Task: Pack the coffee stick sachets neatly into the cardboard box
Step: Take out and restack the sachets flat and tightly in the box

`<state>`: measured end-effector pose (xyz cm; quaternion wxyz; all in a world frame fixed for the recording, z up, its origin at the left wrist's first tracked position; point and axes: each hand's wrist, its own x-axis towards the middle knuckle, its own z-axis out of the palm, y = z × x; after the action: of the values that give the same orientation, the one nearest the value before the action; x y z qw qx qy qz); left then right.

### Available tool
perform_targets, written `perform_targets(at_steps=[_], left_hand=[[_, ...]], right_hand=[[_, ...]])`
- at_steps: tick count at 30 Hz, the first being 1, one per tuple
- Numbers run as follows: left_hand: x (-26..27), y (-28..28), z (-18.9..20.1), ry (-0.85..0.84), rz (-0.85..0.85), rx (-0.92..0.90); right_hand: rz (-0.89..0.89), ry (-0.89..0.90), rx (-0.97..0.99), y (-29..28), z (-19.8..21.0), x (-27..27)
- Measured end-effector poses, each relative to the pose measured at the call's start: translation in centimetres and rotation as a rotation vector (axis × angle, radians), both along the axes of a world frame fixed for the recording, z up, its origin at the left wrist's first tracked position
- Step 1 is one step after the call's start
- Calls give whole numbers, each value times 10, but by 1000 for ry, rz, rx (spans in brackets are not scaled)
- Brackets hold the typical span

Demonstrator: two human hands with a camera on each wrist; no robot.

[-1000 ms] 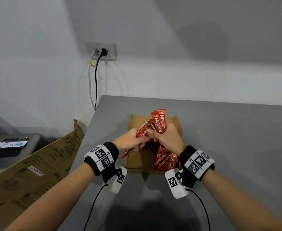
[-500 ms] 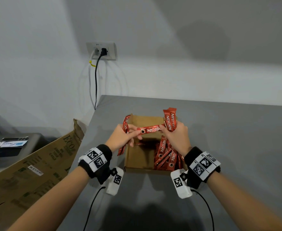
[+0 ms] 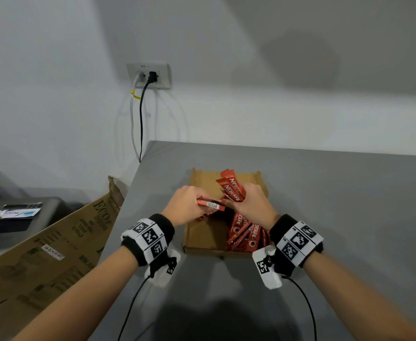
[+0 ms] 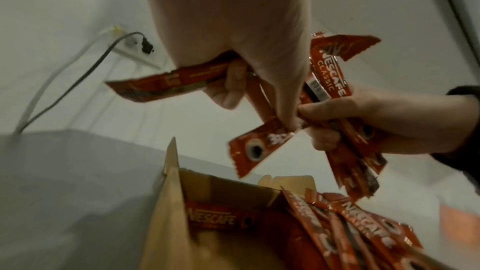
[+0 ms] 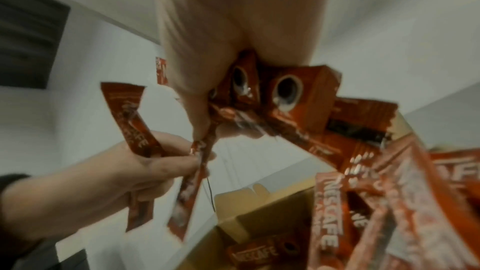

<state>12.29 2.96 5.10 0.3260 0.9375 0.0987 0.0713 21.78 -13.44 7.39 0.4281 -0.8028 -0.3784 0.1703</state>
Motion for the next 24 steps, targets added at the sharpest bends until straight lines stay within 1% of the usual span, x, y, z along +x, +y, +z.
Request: perform_targets(at_steps=[1, 3, 4, 5, 6, 8, 11, 13, 14, 15, 16, 17, 18, 19, 20, 21, 24], left_hand=[[1, -1, -1, -25, 50, -84], [2, -5, 2, -173, 214, -405], [3, -6, 4, -239, 299, -566], [4, -6, 4, -279, 357, -686], [4, -7, 4, -295, 379, -765], [7, -11, 3, -298, 356, -824], [6, -15, 1, -294, 329, -835], [4, -11, 0, -297, 313, -788], [2, -7, 0, -327, 299, -717], [1, -2, 0, -352, 269, -605], [0, 3, 0, -344, 222, -447], [-1, 7, 1, -291, 161, -246], [-2, 9, 1, -210, 97, -47], [-2, 10, 1, -129, 44, 94], [-2, 11, -1, -67, 22, 162], [-2, 11, -4, -25, 25, 178], [-2, 10, -11, 42, 42, 157]], right_hand=[[-32, 11, 48, 2, 1, -1], [-144, 47, 174, 4, 1, 0], [-177, 65, 200, 4, -1, 1], [-177, 88, 195, 3, -3, 1], [-151, 111, 170, 4, -5, -1], [-113, 132, 121, 6, -10, -7], [-149, 119, 133, 11, -14, -9], [-141, 79, 89, 13, -14, -5], [-117, 26, 32, 13, -14, -1], [-79, -45, -40, 13, -15, 3], [-38, -119, -107, 13, -15, 6], [-7, -177, -158, 14, -16, 9], [16, -216, -191, 14, -16, 10], [31, -235, -223, 16, -16, 11], [40, -241, -245, 17, -17, 12], [47, -240, -263, 19, -18, 12], [66, -240, -271, 23, -20, 10]])
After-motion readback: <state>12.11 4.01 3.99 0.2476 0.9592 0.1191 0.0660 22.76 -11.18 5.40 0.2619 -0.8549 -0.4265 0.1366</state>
